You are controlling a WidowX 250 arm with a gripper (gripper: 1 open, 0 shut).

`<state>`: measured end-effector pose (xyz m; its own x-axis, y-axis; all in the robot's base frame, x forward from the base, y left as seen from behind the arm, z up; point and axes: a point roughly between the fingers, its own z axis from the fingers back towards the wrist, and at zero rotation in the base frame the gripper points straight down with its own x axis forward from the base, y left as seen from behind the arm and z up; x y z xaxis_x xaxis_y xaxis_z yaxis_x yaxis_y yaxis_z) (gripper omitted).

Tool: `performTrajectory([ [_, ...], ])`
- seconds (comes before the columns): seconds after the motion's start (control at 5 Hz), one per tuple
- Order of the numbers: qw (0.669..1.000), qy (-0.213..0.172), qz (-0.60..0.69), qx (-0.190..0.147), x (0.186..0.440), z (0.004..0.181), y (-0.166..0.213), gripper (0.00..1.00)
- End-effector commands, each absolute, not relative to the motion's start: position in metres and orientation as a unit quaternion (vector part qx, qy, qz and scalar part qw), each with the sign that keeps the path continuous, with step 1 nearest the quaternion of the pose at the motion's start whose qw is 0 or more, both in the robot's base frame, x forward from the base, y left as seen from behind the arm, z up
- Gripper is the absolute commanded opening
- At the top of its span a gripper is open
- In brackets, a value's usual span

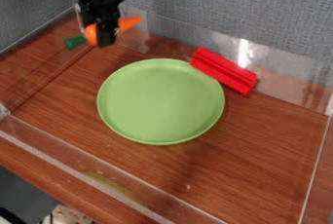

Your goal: Put the carrot on the right side

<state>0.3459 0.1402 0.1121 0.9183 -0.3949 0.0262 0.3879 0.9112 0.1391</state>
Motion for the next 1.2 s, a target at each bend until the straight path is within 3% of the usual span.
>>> performTrajectory([
  [0.0, 0.976, -0.051, -0.184, 0.105, 0.338, 0.159, 0.121, 0.00],
  [0.2, 0.975, -0.058, -0.175, 0.122, 0.328, 0.177, 0.115, 0.00],
  [0.4, 0.974, -0.078, -0.175, 0.121, 0.313, 0.178, 0.103, 0.00],
  [0.8, 0.967, -0.118, -0.200, 0.105, 0.290, 0.166, 0.060, 0.00],
  [1.0, 0.960, -0.145, -0.220, 0.093, 0.283, 0.148, 0.022, 0.00],
])
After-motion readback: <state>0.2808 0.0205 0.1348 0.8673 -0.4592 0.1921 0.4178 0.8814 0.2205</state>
